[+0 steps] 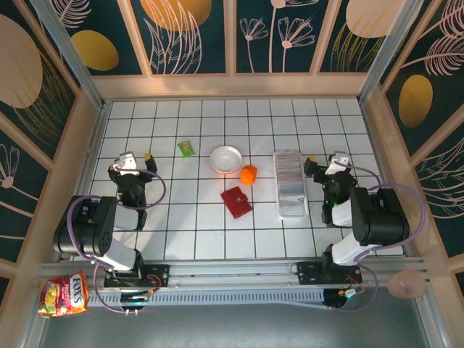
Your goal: Put the credit cards into the card holder
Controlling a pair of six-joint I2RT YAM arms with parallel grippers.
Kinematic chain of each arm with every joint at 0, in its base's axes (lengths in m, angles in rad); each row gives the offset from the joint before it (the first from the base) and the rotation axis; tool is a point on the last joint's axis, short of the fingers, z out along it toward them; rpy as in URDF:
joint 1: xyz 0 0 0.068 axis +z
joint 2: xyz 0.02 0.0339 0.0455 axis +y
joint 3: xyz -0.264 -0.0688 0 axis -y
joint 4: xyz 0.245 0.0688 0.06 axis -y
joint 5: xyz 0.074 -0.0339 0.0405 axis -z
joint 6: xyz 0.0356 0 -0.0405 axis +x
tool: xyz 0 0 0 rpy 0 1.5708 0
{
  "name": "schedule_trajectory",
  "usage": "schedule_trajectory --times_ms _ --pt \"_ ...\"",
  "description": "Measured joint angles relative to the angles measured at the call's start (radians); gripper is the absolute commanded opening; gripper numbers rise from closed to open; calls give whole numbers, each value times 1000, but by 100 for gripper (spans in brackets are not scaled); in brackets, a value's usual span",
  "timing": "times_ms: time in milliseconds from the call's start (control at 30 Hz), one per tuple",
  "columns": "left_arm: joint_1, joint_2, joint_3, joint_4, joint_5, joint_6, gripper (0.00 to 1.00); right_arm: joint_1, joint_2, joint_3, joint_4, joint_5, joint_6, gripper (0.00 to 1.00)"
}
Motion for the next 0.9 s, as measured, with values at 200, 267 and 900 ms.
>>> schedule_trajectory --times_ms 200,267,900 --pt "0 0 0 0 0 0 99 5 -1 0 -1 3 -2 99" --pt "1 -19 0 -16 14 1 99 23 -15 -2 -2 15 -6 99" --pt "3 -660 136 -843 179 -557 99 59 -646 285 -954 154 389 92"
